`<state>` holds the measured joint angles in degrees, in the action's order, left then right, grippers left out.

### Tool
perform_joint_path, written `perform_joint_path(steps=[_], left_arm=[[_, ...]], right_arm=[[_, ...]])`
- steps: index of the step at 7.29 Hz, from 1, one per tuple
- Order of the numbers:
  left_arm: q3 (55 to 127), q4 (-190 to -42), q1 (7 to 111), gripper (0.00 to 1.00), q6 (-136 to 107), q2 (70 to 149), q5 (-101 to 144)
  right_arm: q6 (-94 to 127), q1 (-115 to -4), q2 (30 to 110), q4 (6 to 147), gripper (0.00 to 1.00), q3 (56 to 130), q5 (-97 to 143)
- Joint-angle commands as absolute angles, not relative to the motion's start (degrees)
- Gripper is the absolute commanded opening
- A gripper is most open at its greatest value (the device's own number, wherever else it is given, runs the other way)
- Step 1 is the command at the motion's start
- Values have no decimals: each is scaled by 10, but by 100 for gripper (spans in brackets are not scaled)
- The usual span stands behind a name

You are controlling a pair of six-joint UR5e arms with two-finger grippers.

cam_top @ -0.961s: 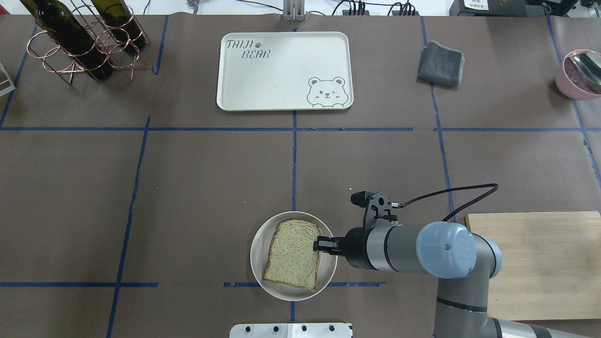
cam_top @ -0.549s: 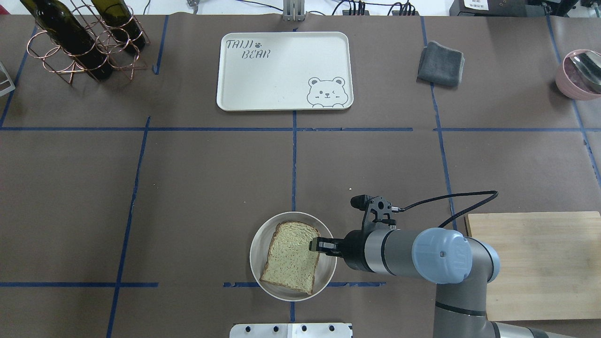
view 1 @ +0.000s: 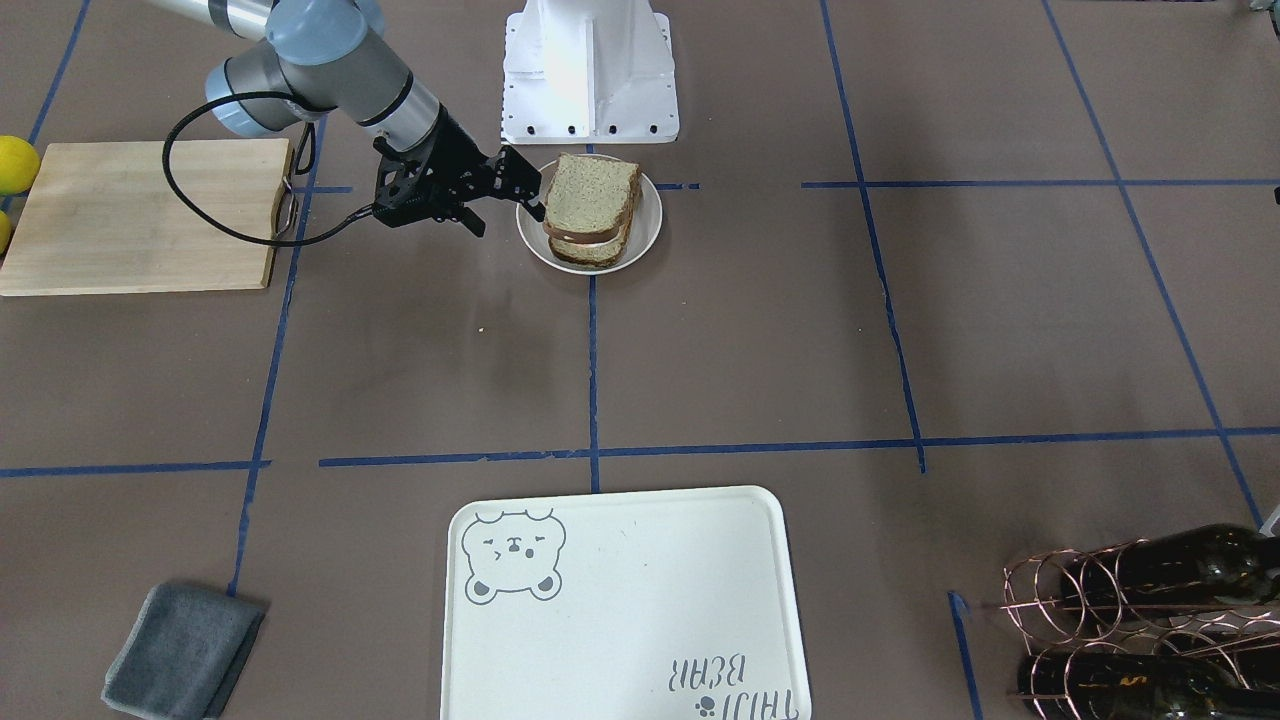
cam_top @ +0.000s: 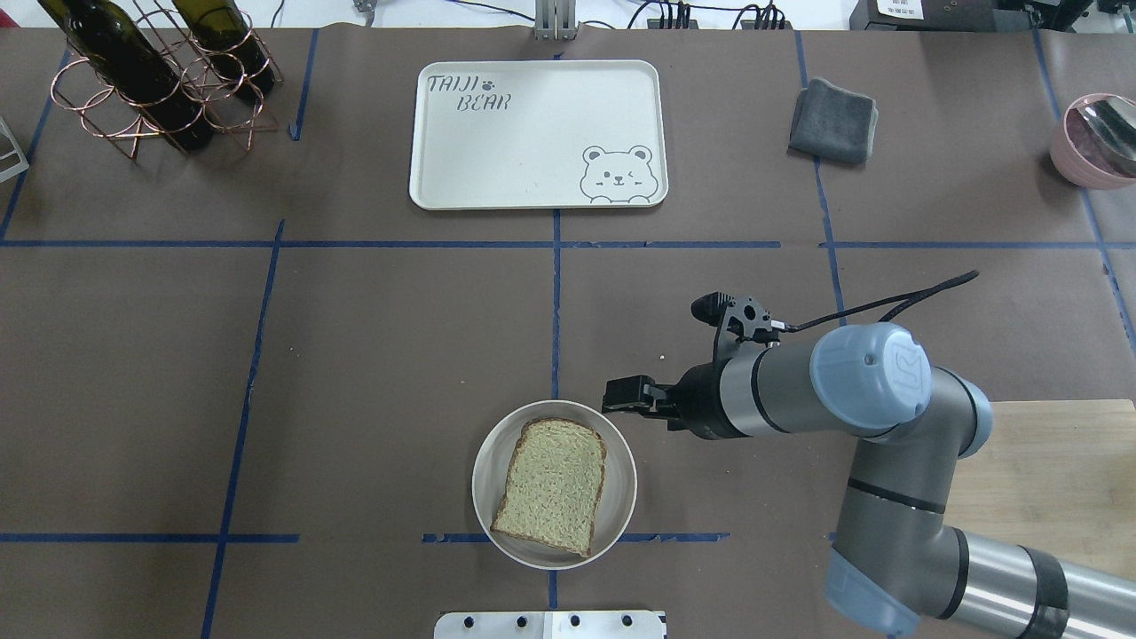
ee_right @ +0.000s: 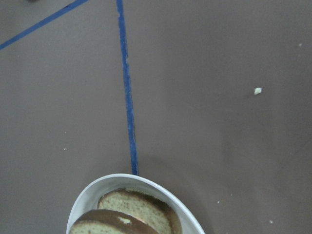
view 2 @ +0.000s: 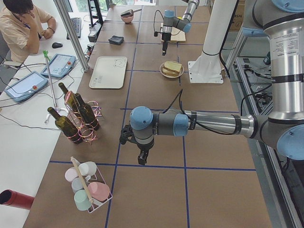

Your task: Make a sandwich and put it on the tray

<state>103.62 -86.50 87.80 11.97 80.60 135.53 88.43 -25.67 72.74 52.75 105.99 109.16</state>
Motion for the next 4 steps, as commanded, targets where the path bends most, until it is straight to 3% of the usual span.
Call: perform_joint_path(steps=[1, 4], left_arm=[[1044, -867, 877, 100, 121, 807, 1355], [1030, -878, 875, 100, 116, 865, 1356]], right_arm=[[773, -341, 727, 622, 100, 1061, 1182], [527, -487, 766, 736, 100, 1059, 1287]])
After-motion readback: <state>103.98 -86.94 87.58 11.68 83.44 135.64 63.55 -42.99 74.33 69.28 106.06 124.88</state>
